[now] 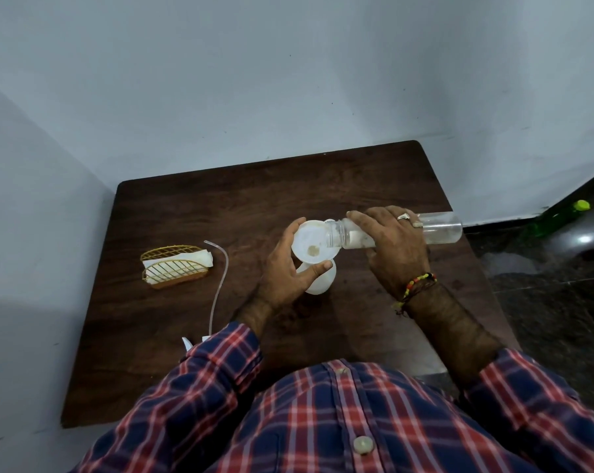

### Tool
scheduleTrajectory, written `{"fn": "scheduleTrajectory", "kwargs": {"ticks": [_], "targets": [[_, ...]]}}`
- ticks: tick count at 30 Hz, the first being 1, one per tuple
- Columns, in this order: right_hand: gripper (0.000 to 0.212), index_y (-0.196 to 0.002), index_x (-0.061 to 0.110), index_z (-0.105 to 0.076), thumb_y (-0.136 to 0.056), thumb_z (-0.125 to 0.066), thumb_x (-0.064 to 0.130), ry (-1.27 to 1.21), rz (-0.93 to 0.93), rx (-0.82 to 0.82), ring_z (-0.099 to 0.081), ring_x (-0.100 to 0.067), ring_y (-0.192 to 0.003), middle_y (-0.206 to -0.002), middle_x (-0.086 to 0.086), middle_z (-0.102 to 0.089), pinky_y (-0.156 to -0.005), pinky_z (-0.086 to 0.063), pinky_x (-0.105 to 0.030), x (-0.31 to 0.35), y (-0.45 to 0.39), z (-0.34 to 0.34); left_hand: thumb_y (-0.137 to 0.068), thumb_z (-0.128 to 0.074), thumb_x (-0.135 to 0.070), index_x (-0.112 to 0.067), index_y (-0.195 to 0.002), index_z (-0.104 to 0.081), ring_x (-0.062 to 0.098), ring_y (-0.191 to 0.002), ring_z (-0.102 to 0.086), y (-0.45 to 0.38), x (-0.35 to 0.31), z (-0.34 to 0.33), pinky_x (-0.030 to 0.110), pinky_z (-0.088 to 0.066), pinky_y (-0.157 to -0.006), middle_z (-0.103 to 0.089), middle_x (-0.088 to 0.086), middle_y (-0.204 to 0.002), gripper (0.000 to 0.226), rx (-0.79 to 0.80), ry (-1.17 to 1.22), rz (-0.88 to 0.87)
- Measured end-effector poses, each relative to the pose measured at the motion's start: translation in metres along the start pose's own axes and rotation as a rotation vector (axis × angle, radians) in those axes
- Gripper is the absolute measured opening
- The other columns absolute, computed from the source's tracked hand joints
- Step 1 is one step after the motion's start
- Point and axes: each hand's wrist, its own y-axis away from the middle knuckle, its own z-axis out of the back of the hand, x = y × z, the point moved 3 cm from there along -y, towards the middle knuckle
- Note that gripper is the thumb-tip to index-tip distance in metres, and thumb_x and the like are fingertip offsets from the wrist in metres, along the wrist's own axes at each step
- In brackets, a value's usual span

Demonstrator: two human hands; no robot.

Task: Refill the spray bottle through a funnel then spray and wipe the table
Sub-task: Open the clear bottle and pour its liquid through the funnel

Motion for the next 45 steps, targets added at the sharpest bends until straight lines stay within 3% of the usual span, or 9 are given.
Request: {"fn": "scheduleTrajectory", "kwargs": {"ticks": [45], "targets": [[0.063,-0.126,0.022,-0.063,-0.067,-0.074,0.002,-0.006,0.012,-0.011,-0.061,-0.029,-0.105,-0.11,-0.003,-0.067,-0.095,-0.043,-0.047,0.0009,-0.0017,0.0002,-0.077,-0.081,-0.037,-0.023,-0.149,-0.029,0.008,-0.131,-0.044,0.0018,-0.0037,-0.0003,0.043,-0.044,-0.108,-0.045,-0.006,-0.145,0.09,-0.001,0.0,-0.013]]}}
